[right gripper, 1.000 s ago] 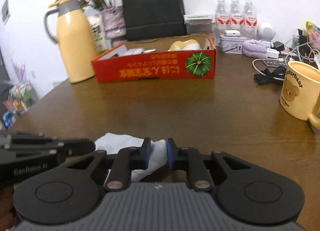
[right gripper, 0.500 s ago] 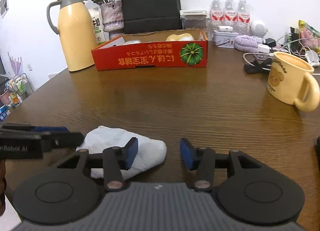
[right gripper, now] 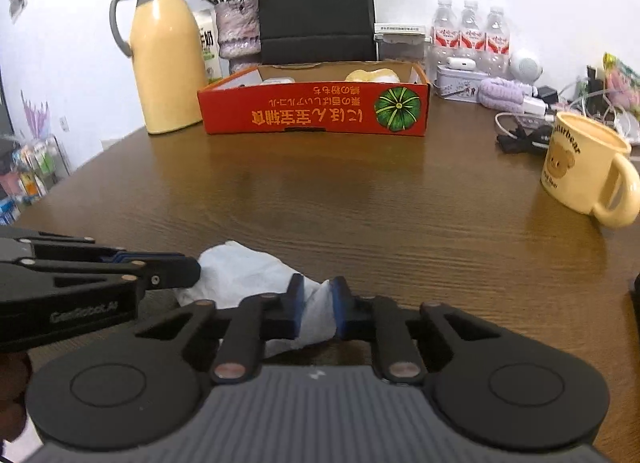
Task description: Organize objects
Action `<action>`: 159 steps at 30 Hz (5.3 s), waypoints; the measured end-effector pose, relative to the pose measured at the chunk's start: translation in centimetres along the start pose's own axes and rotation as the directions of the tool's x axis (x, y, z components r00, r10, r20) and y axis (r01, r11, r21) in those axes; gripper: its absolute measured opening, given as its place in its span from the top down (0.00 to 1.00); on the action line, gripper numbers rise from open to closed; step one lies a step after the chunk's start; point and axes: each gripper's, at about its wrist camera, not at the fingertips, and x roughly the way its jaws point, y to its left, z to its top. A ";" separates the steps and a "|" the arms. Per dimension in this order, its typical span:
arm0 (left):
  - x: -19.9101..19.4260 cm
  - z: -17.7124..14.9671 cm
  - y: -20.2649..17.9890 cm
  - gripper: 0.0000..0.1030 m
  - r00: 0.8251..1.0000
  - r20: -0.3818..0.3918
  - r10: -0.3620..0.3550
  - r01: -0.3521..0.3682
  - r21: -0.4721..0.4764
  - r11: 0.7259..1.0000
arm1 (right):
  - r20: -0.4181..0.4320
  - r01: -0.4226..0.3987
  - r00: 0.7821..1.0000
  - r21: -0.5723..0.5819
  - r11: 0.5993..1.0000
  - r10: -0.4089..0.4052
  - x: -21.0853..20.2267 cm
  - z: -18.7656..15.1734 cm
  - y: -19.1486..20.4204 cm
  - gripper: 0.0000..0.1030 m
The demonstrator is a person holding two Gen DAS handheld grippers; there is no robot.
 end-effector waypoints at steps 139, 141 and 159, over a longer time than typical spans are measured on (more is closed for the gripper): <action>-13.9 -3.2 3.6 0.05 0.963 -0.035 0.267 -0.269 -0.099 0.958 | -0.060 0.075 0.995 -0.001 0.997 -0.075 -10.1 -0.6 4.2 0.00; -13.9 -3.3 3.6 0.04 0.963 -0.039 0.268 -0.270 -0.100 0.958 | -0.059 0.075 0.995 -0.002 0.997 -0.075 -10.1 -0.6 4.3 0.00; -13.7 -3.4 3.3 0.04 0.963 -0.050 0.266 -0.269 -0.099 0.958 | -0.060 0.078 0.995 -0.004 0.997 -0.078 -10.1 -0.9 4.2 0.00</action>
